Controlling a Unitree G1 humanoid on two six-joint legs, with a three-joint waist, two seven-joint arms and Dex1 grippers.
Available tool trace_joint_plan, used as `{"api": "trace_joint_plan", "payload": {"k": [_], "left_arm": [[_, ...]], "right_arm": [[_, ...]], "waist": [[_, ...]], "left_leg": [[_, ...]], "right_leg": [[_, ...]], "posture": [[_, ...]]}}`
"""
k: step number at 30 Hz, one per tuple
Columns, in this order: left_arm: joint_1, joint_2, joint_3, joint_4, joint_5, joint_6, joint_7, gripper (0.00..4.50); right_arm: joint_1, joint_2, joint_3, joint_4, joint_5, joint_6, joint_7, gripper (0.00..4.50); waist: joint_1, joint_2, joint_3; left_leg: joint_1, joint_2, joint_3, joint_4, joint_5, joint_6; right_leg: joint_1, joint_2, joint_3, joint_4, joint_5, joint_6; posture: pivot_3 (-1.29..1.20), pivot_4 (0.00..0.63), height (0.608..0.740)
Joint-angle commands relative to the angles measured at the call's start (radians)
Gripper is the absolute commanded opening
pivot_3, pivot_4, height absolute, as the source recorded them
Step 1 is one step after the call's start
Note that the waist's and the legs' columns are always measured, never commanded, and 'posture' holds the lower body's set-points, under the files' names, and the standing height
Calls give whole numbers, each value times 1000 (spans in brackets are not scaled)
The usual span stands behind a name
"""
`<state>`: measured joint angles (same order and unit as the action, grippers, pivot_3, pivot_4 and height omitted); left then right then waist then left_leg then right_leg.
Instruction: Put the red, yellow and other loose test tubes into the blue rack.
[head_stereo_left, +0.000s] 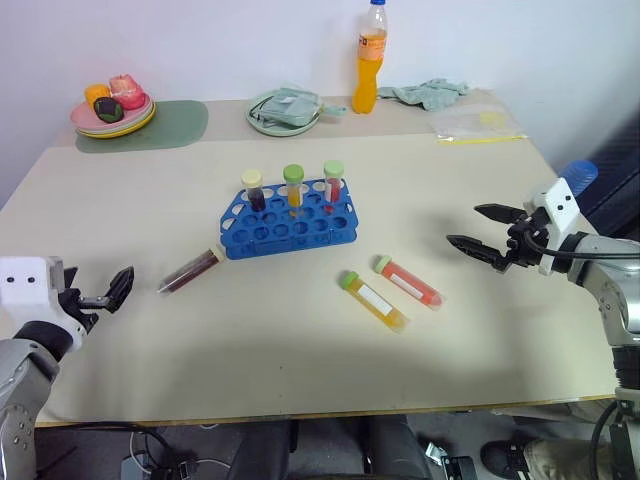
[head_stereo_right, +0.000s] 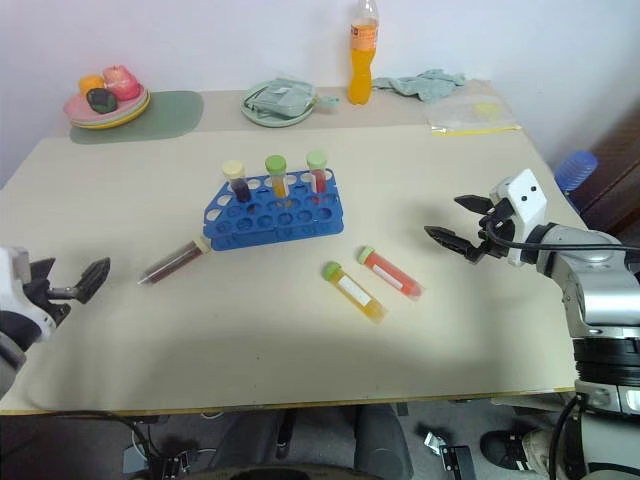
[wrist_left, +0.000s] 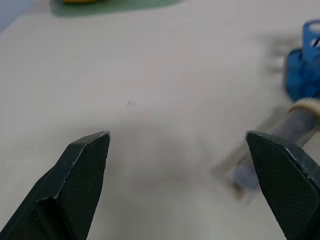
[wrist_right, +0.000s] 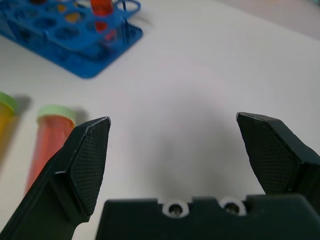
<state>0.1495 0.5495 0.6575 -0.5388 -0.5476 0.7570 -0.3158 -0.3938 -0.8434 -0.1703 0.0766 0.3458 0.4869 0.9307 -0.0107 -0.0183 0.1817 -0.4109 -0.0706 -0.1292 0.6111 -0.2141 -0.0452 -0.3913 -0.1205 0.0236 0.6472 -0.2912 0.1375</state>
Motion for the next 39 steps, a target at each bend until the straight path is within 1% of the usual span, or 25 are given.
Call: {"api": "trace_joint_plan", "payload": {"k": [1,3,5,7,9,12,15,18,21,25,29,31,34,35,37,38,39], "left_arm": [[-40,21,-44,-63,-28,-27,-30,4500],[-78,35,-81,-67,-50,-29,-60,4500],[-105,66,-160,-81,-56,-30,-117,4500],[-107,102,-252,-93,-33,-56,-181,4500],[-112,114,-329,-101,-24,-79,-222,4500],[-133,86,-448,-110,-29,-115,-269,4500],[-153,78,-560,-115,-7,-151,-317,4500],[-160,89,-621,-86,23,-196,-368,4500],[-172,84,-679,-67,61,-228,-385,4500],[-157,73,-710,-75,62,-239,-405,4500],[-126,81,-770,-72,139,-285,-403,4500],[-114,60,-768,-82,134,-279,-382,4500],[-91,53,-774,-100,140,-282,-375,4500],[-84,55,-780,-103,149,-286,-376,4500],[-77,57,-782,-106,156,-290,-376,4500],[-76,57,-780,-106,156,-289,-375,4500],[-76,55,-775,-107,151,-287,-373,4500]], "right_arm": [[-39,-30,8,-41,-4,32,4,4459],[-48,-59,52,-76,-34,52,17,4459],[-61,-100,95,-132,-37,105,50,4459],[-76,-131,138,-175,-43,144,72,4459],[-98,-154,187,-210,-56,200,81,4459],[-161,-166,272,-254,-37,386,96,4459],[-251,-144,347,-266,-11,589,92,4459],[-333,-105,408,-242,1,708,79,4459],[-409,-65,462,-196,8,806,68,4459],[-492,-10,513,-138,30,899,66,4459],[-544,45,582,-74,34,940,56,4459],[-559,55,611,-61,41,954,61,4459],[-570,67,636,-33,41,959,56,4459],[-574,75,642,-13,33,954,49,4227],[-583,82,648,9,28,949,44,3582],[-590,84,649,16,30,950,44,2987],[-596,83,648,18,34,951,46,2557]], "waist": [[0,0,0],[0,0,0],[0,1,0],[0,1,1],[-2,1,0],[-3,1,1],[-1,1,1],[-1,1,1],[0,1,1],[-1,1,1],[-2,1,1],[-2,1,1],[-1,1,1],[-1,1,1],[-2,1,1],[-2,1,1],[-2,1,1]], "left_leg": [[0,0,0,0,0,0],[0,0,0,0,0,0],[0,0,0,0,0,0],[-1,0,1,0,0,0],[-1,0,2,0,0,0],[-1,0,3,0,0,0],[-2,0,2,1,0,0],[-3,0,2,1,0,0],[-4,0,2,1,0,0],[-8,0,1,2,0,0],[-8,-1,-1,1,0,0],[-9,-1,-1,2,0,0],[-9,-1,-1,2,0,0],[-9,-1,-1,2,0,0],[-9,-1,-1,2,0,0],[-9,-1,-1,2,0,0],[-9,-1,-1,2,0,0]], "right_leg": [[0,0,0,0,0,0],[0,0,0,0,0,0],[0,0,0,0,0,0],[0,0,0,0,0,0],[0,0,0,-1,0,0],[-1,0,0,-1,0,0],[-1,0,0,-1,0,0],[-3,0,0,-1,0,0],[-4,0,0,-1,0,0],[-6,0,0,-1,0,0],[-7,0,-1,0,0,0],[-7,0,-1,0,0,0],[-8,0,-1,0,0,1],[-8,0,-1,0,0,1],[-8,0,-1,0,1,1],[-8,0,-1,0,1,1],[-9,0,-1,0,1,1]], "posture": [[0,150,740],[0,150,740],[0,150,740],[0,150,740],[0,150,740],[0,150,740],[0,150,740],[0,150,740],[0,150,740],[0,150,740],[0,150,740],[0,150,740],[0,150,740],[0,150,740],[0,150,740],[0,150,740],[0,150,740]]}}
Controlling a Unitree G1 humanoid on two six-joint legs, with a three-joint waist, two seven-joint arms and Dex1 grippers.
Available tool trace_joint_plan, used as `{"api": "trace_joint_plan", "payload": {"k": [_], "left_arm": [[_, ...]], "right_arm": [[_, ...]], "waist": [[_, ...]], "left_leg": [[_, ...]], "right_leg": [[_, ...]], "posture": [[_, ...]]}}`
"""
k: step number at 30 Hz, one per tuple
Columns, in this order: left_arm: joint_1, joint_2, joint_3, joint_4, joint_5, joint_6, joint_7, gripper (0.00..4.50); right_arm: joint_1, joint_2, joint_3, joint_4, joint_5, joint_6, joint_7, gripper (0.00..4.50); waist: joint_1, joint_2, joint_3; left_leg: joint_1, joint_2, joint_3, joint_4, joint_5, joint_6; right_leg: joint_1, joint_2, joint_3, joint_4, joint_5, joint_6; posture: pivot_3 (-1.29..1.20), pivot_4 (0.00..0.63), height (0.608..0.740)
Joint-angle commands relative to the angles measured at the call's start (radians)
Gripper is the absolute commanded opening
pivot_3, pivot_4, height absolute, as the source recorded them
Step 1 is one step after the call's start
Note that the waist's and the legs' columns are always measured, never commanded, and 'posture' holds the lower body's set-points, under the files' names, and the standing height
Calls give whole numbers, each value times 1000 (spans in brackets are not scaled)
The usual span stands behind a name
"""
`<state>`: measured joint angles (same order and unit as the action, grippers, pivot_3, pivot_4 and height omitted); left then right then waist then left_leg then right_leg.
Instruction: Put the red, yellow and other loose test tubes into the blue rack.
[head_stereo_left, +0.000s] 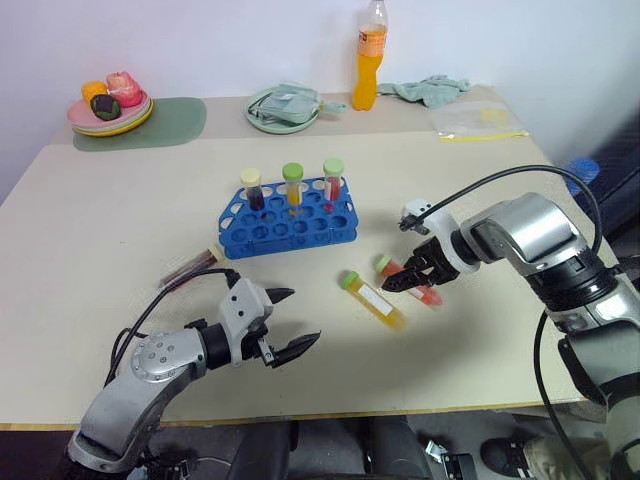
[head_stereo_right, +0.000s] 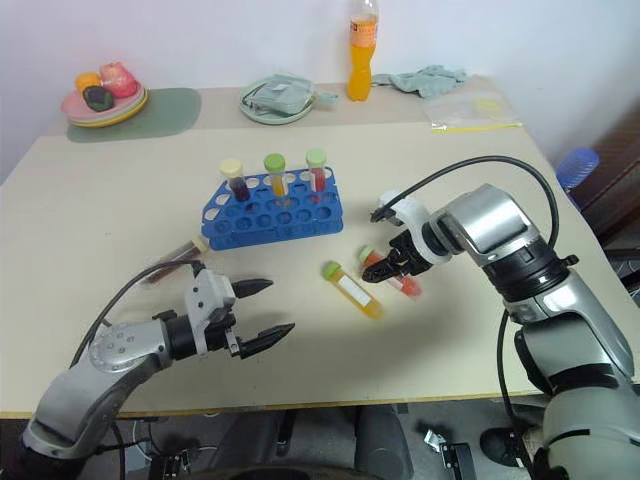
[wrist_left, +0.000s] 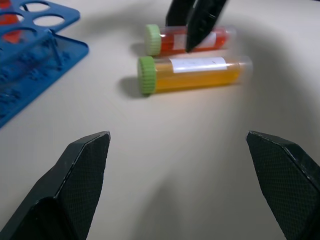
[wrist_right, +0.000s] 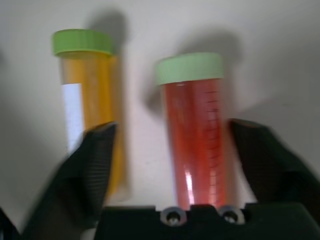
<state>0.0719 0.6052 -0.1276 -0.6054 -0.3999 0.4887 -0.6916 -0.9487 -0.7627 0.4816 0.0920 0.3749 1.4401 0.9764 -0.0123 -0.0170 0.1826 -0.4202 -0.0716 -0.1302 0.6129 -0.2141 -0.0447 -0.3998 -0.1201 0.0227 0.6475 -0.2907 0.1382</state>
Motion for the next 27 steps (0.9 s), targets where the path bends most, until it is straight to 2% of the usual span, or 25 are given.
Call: {"api": "trace_joint_plan", "payload": {"k": [1,3,4,9,13,16,18,20,22,27], "left_arm": [[1,-2,15,-40,-1,-17,4,4500],[-1,-1,20,-36,-5,-16,5,4500],[-3,-1,20,-34,-5,-16,5,4500],[-5,-14,35,-29,-15,-11,21,4500],[-5,-43,86,-12,-34,-3,56,4500],[-9,-76,129,15,-47,-4,90,4500],[-25,-117,161,62,-30,-26,138,4500],[-54,-163,195,126,-8,-54,191,4500],[-72,-192,215,166,-6,-76,211,4500],[-80,-239,212,221,39,-188,229,4500]], "right_arm": [[-47,0,-5,2,9,-1,2,1997],[-57,-6,-10,-5,16,4,4,951],[-58,-10,-11,-11,17,1,5,735],[-18,-39,-101,-88,13,-81,-22,735],[113,12,-353,-229,24,-369,-101,735],[230,135,-513,-354,48,-561,-196,735],[305,287,-589,-425,69,-629,-328,735],[379,459,-584,-466,32,-734,-474,735],[439,572,-513,-457,-39,-887,-536,735],[494,747,-415,-332,-160,-1141,-661,735]], "waist": [[0,0,0],[0,0,0],[-1,0,0],[0,0,0],[2,0,0],[-1,0,0],[-3,0,0],[-4,0,-1],[-4,0,-1],[-5,1,-1]], "left_leg": [[0,0,0,0,0,0],[0,0,0,0,0,0],[0,0,0,0,0,0],[0,0,0,0,0,0],[-2,0,0,1,0,0],[-2,0,1,1,0,0],[-2,0,0,1,0,0],[-1,1,0,0,1,-1],[-1,0,-1,1,2,-2],[-1,0,-1,0,2,-3]], "right_leg": [[0,0,0,0,0,0],[0,0,0,1,0,0],[0,0,0,1,0,0],[-1,0,0,1,0,0],[-2,0,-1,1,0,0],[-2,0,-1,2,0,1],[-2,1,-1,2,0,1],[-2,1,0,4,0,1],[-3,2,0,6,0,0],[-4,1,1,7,0,0]], "posture": [[0,150,740],[0,150,740],[0,150,740],[0,150,740],[0,150,740],[0,150,740],[0,150,740],[0,150,740],[0,150,740],[0,150,740]]}}
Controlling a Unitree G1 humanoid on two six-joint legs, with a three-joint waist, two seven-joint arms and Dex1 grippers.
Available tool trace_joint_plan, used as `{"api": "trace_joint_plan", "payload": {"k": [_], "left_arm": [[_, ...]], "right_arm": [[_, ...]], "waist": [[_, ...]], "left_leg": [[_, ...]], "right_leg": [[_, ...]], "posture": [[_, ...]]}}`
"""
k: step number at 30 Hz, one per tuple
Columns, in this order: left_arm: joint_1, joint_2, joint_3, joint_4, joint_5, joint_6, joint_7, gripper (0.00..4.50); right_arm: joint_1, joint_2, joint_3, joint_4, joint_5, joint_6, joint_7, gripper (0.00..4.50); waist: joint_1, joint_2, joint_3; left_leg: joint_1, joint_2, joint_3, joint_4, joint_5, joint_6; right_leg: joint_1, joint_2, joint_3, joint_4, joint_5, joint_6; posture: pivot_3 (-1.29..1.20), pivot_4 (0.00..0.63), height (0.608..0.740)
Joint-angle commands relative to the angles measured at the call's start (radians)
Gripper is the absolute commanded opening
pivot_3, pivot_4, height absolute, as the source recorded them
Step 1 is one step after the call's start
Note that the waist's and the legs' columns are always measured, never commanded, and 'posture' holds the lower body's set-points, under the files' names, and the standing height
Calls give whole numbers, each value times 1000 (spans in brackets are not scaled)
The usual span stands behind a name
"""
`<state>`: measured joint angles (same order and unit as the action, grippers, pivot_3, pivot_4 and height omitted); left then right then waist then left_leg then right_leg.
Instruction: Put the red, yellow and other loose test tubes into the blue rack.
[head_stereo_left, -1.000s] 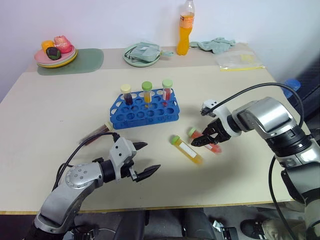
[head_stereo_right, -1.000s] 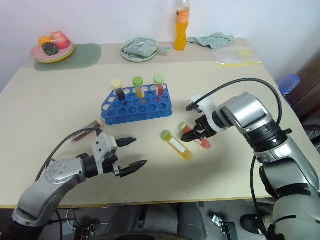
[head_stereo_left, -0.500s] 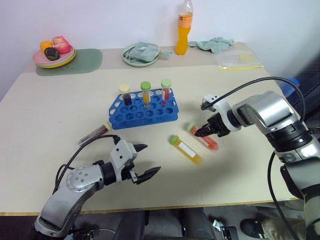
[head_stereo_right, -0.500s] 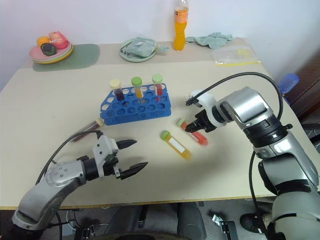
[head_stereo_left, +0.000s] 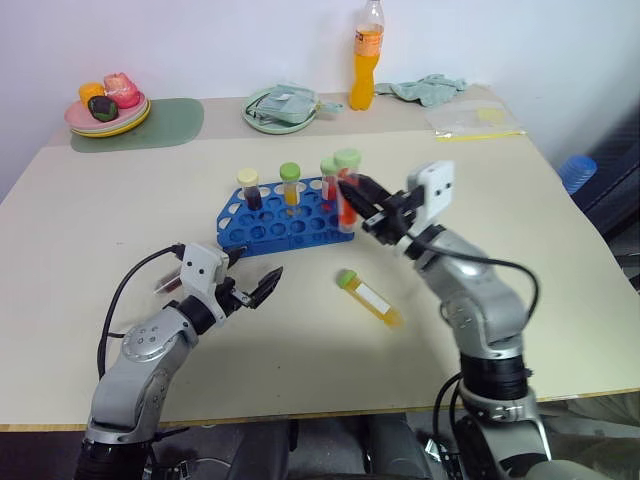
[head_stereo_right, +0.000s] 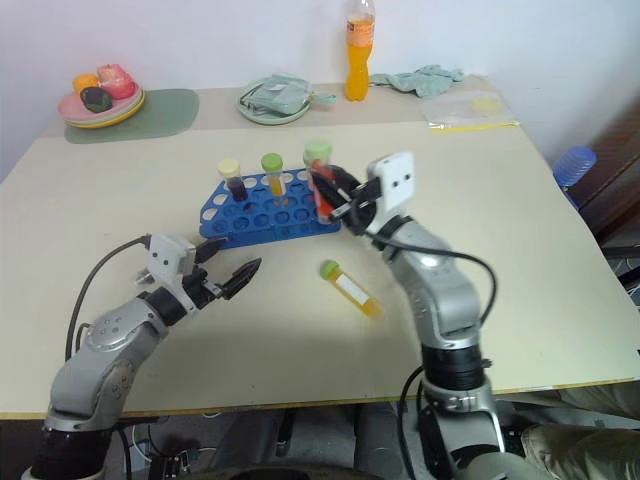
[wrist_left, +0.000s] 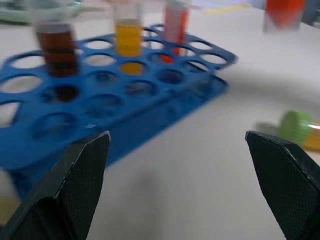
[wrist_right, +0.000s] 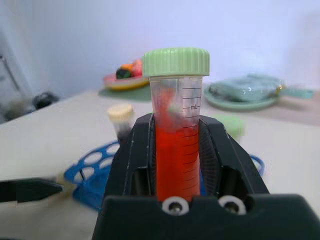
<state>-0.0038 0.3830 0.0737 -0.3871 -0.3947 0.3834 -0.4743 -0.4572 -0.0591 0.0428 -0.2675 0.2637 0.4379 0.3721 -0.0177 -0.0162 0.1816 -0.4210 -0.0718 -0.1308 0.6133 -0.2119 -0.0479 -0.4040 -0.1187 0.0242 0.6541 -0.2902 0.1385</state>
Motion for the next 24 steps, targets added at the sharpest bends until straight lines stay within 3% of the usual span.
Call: {"api": "trace_joint_plan", "payload": {"k": [1,10,24], "left_arm": [[-4,-24,7,10,41,-102,12,4500],[-10,-53,-31,-22,64,-104,33,4500],[19,-43,-37,-71,43,-47,22,4500]], "right_arm": [[7,57,34,53,-64,-174,-64,735],[-39,90,25,291,-106,-355,-102,735],[-109,113,9,478,-110,-420,-113,735]], "waist": [[0,0,0],[-3,0,0],[-4,0,0]], "left_leg": [[0,0,0,0,0,0],[0,0,0,0,0,-1],[1,0,0,0,0,-1]], "right_leg": [[0,0,0,0,0,0],[0,0,0,0,0,0],[0,1,0,1,0,0]], "posture": [[0,150,740],[0,150,740],[0,150,740]]}}
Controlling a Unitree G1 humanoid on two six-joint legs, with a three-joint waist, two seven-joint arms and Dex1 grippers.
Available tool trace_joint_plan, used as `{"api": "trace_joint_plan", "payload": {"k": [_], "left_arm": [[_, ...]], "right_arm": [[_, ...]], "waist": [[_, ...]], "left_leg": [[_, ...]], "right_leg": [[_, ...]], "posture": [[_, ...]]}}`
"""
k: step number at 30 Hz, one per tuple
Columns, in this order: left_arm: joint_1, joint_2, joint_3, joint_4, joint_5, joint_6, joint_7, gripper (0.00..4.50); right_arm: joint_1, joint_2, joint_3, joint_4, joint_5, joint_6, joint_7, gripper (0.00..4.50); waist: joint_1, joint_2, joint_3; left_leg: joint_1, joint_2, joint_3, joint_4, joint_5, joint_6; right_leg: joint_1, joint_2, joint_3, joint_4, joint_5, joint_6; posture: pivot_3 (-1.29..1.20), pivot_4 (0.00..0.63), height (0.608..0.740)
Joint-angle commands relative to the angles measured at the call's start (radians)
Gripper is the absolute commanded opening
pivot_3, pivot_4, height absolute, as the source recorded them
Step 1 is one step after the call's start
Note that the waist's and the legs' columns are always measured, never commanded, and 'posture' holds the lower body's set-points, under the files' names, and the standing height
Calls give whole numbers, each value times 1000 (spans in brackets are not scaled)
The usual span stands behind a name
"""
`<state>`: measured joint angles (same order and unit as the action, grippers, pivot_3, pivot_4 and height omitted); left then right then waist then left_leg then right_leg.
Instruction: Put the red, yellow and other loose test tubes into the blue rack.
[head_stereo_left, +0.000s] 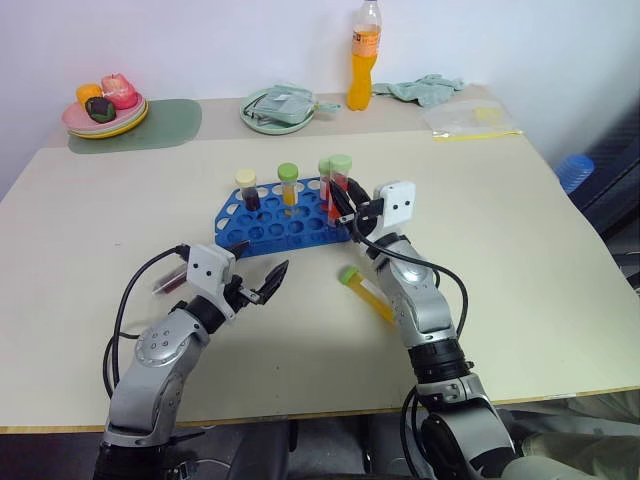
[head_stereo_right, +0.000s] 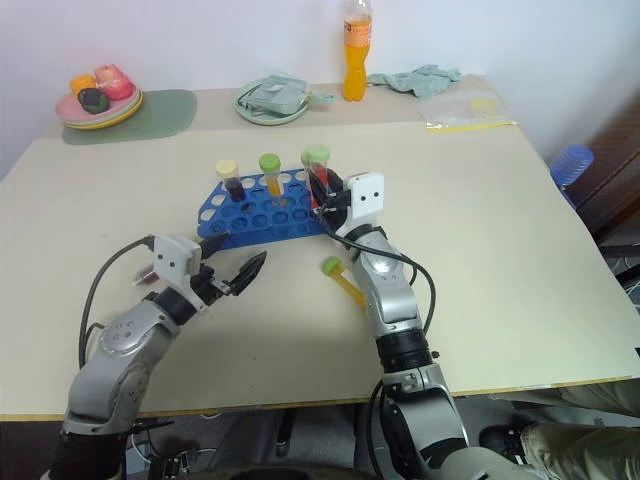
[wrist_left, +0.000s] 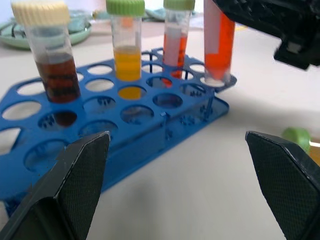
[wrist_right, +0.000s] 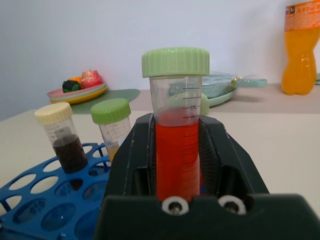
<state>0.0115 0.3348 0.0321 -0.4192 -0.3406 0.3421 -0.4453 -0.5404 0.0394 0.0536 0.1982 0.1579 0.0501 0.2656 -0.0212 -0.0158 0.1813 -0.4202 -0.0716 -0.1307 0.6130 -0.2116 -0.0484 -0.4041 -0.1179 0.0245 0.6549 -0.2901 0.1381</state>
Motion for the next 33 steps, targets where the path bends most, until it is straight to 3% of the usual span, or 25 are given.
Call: {"api": "trace_joint_plan", "payload": {"k": [1,9,15,17,25,33], "left_arm": [[3,5,4,-37,-10,-8,-9,4500],[4,-1,-2,-14,-1,-31,-19,4500],[3,-7,-12,-4,4,-47,-23,4500],[3,-8,-13,-2,3,-50,-24,4500],[3,-16,-19,-3,8,-50,-25,4500],[-3,-21,-19,0,8,-50,-26,4500]], "right_arm": [[-30,15,-3,23,-5,-37,-9,735],[-33,17,0,57,-13,-72,-8,735],[-7,16,11,15,-6,-92,25,3779],[1,13,17,-16,-9,-98,30,4487],[7,-23,-1,-124,21,46,27,4487],[-100,-92,-103,-295,257,614,13,4487]], "waist": [[0,0,0],[-1,0,0],[0,0,0],[0,0,0],[1,0,0],[2,1,0]], "left_leg": [[0,0,0,0,0,0],[1,0,0,0,0,0],[1,0,0,0,0,0],[1,0,0,0,0,0],[1,0,0,0,0,0],[1,0,-1,0,0,0]], "right_leg": [[0,0,0,0,0,0],[0,0,0,0,0,0],[0,0,0,1,0,0],[0,0,0,1,0,0],[0,0,0,1,0,0],[0,0,0,1,0,0]], "posture": [[0,150,740],[0,150,740],[0,150,740],[0,150,740],[0,150,740],[0,150,740]]}}
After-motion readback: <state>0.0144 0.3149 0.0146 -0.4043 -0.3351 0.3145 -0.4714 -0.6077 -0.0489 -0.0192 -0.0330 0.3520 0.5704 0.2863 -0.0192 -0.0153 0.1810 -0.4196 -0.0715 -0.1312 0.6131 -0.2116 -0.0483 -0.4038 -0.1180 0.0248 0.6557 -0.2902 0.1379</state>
